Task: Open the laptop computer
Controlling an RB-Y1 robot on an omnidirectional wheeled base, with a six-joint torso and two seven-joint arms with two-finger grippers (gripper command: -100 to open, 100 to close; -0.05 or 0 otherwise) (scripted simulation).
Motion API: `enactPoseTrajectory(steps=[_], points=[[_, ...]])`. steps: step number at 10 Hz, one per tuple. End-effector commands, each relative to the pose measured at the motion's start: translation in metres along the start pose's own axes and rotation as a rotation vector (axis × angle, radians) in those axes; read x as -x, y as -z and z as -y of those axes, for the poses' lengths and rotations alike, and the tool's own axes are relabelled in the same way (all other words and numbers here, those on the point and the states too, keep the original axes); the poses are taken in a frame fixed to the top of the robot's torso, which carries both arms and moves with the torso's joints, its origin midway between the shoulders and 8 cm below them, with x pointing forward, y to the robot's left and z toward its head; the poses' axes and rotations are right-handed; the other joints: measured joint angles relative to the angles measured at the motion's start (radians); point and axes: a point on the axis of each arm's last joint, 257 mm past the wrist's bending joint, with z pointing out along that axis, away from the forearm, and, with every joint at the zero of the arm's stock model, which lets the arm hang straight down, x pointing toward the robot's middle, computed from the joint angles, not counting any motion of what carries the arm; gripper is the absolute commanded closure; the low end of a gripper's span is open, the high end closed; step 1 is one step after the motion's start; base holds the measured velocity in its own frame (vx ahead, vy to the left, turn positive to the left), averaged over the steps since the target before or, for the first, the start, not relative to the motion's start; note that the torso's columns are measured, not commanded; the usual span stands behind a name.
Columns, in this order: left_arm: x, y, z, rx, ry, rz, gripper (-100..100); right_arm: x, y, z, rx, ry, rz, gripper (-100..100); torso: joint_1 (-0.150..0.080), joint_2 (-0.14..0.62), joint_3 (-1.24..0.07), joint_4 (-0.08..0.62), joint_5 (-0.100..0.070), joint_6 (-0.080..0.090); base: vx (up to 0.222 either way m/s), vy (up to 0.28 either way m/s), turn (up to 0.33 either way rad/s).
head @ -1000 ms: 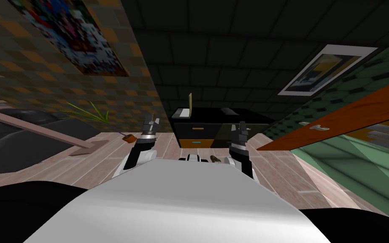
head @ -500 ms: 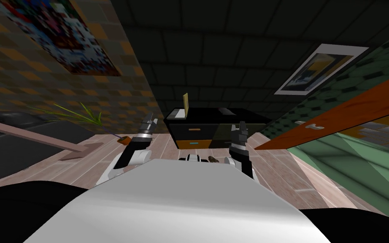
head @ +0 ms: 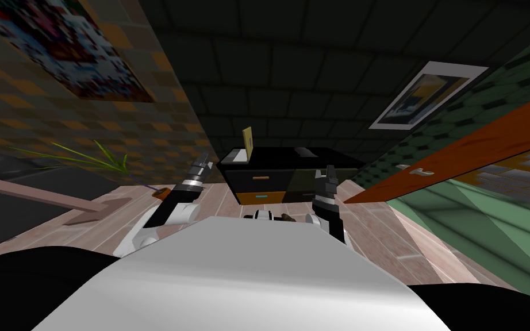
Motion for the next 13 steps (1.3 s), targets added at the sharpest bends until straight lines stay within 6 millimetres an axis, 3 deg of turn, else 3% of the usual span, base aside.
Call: enactPoseTrajectory(steps=[1, 13], points=[[0.010, -0.001, -0.011, 0.061, -0.037, -0.020, -100, 0.000, 0.000, 0.000, 0.000, 0.000, 0.000, 0, -0.001, 0.000, 0.000, 0.000, 0.000, 0.000, 0.061, -0.084, -0.052], [0.046, -0.004, -0.041, 0.274, -0.165, -0.060, -100, 0.000, 0.000, 0.000, 0.000, 0.000, 0.000, 0, 0.000, 0.000, 0.000, 0.000, 0.000, 0.000, 0.044, -0.064, -0.033]])
